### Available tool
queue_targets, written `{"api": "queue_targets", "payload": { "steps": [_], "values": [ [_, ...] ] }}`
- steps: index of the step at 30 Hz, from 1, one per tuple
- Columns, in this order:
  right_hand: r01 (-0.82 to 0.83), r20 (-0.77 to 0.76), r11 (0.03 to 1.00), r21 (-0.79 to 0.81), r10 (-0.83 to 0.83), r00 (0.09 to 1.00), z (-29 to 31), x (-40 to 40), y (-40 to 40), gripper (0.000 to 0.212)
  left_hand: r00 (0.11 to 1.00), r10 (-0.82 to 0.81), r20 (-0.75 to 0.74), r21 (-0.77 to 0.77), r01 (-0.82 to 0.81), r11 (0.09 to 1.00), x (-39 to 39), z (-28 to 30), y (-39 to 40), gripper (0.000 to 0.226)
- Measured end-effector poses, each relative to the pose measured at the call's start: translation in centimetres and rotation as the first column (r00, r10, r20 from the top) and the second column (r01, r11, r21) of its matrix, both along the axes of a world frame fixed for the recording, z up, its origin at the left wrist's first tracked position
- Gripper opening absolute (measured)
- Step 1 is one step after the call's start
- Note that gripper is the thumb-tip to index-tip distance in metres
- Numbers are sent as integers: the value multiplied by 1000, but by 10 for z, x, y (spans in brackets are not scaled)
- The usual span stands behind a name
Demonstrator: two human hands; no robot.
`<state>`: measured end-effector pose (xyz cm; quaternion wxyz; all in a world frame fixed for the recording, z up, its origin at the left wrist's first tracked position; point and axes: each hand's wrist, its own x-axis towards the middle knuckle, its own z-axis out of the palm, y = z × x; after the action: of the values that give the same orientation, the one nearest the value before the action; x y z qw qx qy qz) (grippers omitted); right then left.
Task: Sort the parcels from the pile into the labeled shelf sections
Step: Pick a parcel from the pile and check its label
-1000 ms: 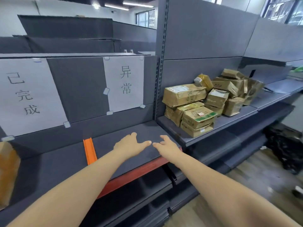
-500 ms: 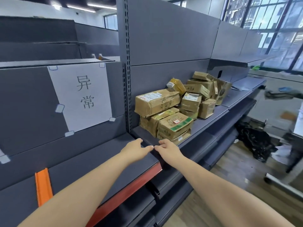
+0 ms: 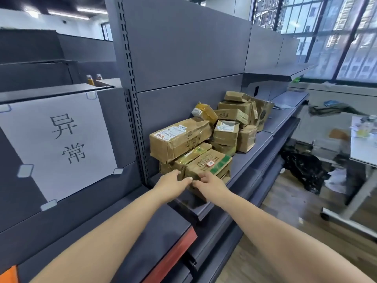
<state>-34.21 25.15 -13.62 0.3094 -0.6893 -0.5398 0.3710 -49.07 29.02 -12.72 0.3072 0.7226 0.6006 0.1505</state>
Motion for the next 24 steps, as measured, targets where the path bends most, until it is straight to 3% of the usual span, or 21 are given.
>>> {"api": "queue_targets", "payload": {
  "steps": [8,24],
  "values": [
    [-43,10,999,-2,43,999,-5,38,42,55,999,33,7,7,-33,999,41,1,27,64],
    [-140,58,989,48,137,989,23,214,125,54,988,155,25,38,-156,987,196,19,86,65]
  ]
}}
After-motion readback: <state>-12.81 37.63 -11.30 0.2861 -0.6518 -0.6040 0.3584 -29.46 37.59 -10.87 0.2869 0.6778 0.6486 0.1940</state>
